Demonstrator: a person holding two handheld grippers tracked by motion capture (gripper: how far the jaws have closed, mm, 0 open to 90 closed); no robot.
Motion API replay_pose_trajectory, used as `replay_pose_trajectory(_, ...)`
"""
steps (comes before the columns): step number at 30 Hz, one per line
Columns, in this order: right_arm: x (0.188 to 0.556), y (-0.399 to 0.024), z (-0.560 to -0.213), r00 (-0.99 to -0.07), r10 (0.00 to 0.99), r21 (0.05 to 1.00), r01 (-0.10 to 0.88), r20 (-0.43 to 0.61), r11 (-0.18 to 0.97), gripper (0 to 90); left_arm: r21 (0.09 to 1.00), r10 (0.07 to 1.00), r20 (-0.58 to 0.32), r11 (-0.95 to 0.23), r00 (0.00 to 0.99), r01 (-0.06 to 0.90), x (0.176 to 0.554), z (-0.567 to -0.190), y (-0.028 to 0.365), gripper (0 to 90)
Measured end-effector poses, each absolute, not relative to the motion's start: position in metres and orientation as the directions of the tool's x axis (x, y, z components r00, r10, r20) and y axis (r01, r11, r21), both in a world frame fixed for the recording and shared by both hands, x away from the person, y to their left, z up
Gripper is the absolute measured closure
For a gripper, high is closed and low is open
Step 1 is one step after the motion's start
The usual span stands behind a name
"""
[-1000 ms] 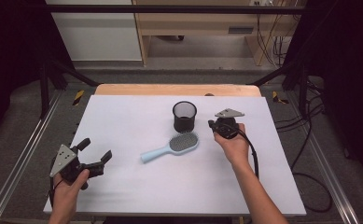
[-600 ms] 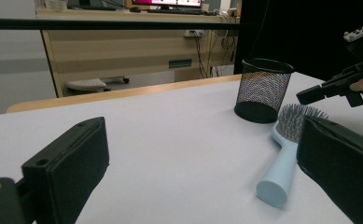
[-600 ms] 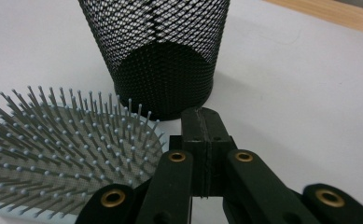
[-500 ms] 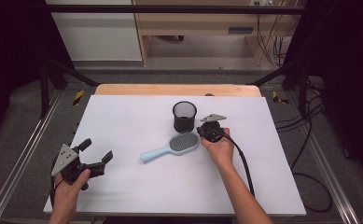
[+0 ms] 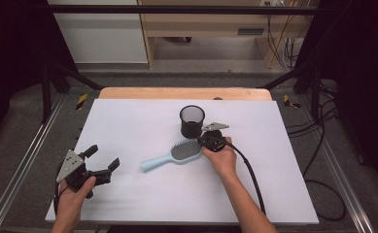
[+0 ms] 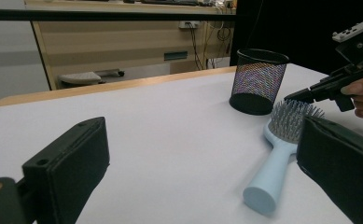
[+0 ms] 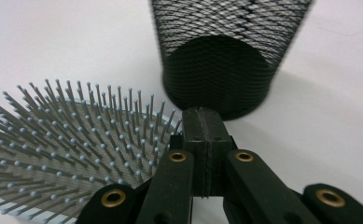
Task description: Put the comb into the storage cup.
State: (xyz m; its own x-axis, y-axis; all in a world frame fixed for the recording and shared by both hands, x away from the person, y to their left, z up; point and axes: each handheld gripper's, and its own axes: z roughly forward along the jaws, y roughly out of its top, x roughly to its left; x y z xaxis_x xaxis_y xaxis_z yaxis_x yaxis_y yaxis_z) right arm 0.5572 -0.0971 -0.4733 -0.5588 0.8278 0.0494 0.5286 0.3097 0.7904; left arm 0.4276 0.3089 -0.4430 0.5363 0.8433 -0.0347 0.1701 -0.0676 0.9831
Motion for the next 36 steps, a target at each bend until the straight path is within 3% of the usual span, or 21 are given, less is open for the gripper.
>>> replay_pose_trajectory(20,0.524,-0.03,-0.476,-0.677,0.731,0.804,0.479,0.084,0.352,90.0,0.981,0.831,-0.028,-0.084,0.556,0.175,0.427,-0.443,0.305,2.6)
replay_pose_trajectory(27,0.523,-0.028,-0.476,-0.675,0.735,0.803,0.473,0.065,0.363,90.0,0.98,0.829,-0.026,-0.088,0.559,0.176,0.427,-0.443,0.305,2.6)
replay_pose_trajectory(36,0.513,-0.056,-0.462,-0.636,0.766,0.852,0.449,0.092,0.27,85.3,0.975,0.818,-0.031,-0.101,0.574,0.197,0.426,-0.439,0.304,2.7)
